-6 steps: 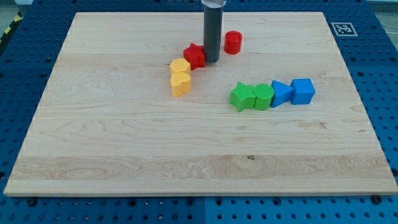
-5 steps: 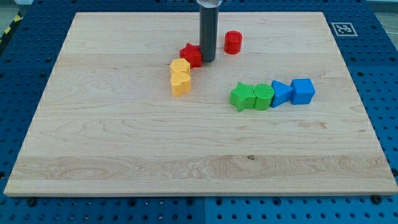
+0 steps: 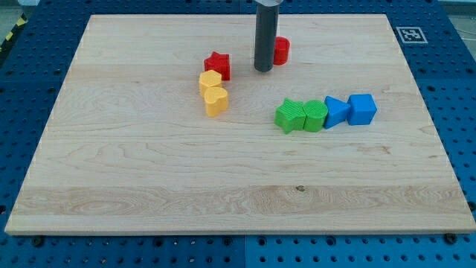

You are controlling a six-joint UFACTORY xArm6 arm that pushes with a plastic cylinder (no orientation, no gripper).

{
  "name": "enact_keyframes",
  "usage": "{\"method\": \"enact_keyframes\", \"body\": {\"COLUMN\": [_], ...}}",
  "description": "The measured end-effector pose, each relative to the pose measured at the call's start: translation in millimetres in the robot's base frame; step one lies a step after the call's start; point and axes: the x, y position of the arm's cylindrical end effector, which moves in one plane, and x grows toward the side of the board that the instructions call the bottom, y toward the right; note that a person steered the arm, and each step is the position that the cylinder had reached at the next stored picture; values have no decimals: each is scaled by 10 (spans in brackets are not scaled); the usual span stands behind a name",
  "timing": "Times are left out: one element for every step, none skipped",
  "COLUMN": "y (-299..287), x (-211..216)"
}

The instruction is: Point the arm below the red circle

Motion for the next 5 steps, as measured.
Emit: {"method": "enact_keyframes", "body": {"y": [35,86,163,219,494], "x": [12,12,12,27,27]}}
